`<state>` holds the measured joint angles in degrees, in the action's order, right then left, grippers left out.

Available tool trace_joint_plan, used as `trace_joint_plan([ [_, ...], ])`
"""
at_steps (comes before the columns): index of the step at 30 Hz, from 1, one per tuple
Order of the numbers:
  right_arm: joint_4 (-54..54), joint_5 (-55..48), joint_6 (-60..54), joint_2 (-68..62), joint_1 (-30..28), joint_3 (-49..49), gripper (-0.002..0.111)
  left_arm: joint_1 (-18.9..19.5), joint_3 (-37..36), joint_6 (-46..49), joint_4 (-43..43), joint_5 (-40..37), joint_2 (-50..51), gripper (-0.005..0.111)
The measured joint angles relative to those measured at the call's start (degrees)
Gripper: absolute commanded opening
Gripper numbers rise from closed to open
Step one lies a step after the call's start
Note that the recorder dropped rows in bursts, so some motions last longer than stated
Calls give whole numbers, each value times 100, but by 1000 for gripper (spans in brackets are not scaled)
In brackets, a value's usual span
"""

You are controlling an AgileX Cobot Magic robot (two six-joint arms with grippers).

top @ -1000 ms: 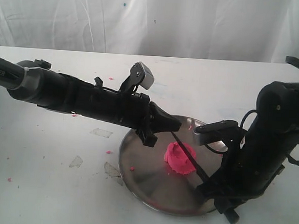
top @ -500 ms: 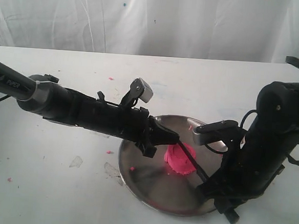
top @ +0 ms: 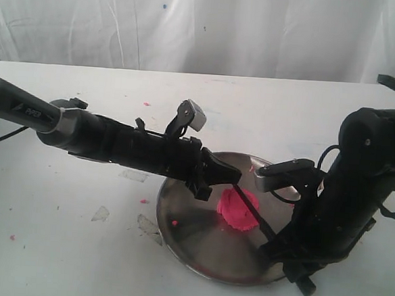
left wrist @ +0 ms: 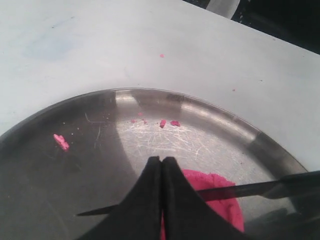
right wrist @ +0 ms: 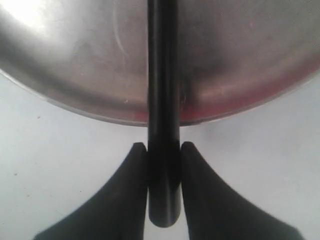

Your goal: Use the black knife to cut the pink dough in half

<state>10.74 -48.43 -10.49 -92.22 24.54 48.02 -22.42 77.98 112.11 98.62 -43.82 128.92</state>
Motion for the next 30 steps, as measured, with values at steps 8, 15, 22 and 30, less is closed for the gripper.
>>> trace_joint_plan([
  [8, 0, 0, 0, 0, 0, 0, 0, 0, 32, 0, 0, 66, 27, 0],
  [15, 0, 11, 0, 0, 0, 0, 0, 0, 32, 0, 0, 143, 27, 0],
  [22, 0, 31, 0, 0, 0, 0, 0, 0, 32, 0, 0, 153, 27, 0],
  [30, 0, 42, 0, 0, 0, 0, 0, 0, 32, 0, 0, 175, 27, 0],
])
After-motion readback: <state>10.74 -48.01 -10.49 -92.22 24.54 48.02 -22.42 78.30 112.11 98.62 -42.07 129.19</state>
